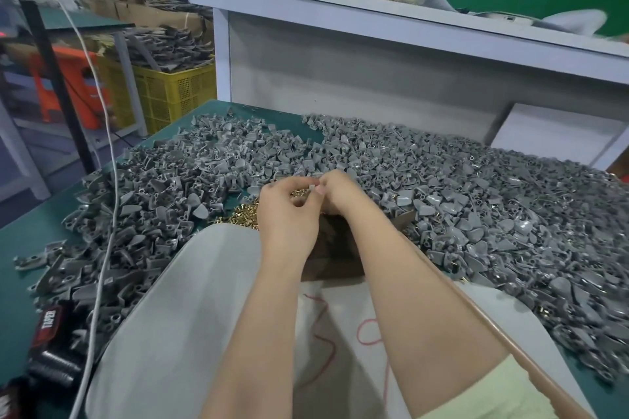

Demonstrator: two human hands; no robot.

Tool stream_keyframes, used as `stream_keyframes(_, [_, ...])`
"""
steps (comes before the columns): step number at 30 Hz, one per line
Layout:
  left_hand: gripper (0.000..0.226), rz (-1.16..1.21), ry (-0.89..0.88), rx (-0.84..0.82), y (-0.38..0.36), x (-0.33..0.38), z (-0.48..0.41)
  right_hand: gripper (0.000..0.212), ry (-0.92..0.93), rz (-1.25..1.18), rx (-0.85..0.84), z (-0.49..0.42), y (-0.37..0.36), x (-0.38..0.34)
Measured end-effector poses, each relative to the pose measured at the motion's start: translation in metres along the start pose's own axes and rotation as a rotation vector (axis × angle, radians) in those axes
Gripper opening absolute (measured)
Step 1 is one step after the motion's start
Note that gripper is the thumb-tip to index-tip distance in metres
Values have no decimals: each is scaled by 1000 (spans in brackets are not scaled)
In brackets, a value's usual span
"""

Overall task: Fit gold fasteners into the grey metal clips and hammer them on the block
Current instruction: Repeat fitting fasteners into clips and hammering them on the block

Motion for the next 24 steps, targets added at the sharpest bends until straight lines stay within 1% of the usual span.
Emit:
stream_keyframes(1, [9, -15, -21, -22, -2, 1, 0, 19, 53, 59, 22, 3, 9, -4])
stream_keyframes(2, [8, -28, -43, -44, -5, 3, 1, 9, 91, 32, 66, 7, 21, -3])
stream_keyframes(4, [8, -83, -68, -95, -12, 6, 4, 3, 146, -29, 100, 21, 42, 3])
stream_keyframes(7, [20, -188, -93, -192, -25, 8, 11, 13, 231, -189, 107, 45, 66, 12])
stream_keyframes(9, [21, -267, -104, -268, -34, 6, 15, 15, 255, -214, 116, 59, 76, 23])
stream_keyframes(12, [18, -494, -133, -340, -41, 7, 21, 13, 240, -235, 131, 77, 81, 39])
stream_keyframes(14, [16, -559, -141, -350, -42, 8, 22, 13, 221, -291, 137, 82, 82, 50])
stream_keyframes(19, [13, -590, -146, -345, -38, 8, 20, 24, 245, -365, 78, 86, 75, 58])
stream_keyframes(24, [5, -625, -144, -314, -35, 6, 18, 21, 264, -327, 144, 90, 70, 55])
Point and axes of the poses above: each hand's wrist, its own z-axis away from the middle knuckle, its own y-axis out of the back of the hand, x = y × z, the point moved 7 cm from there along -z, towards the middle knuckle, and after that the axes turned 6 degrees about -y, right-handed, at the moved point
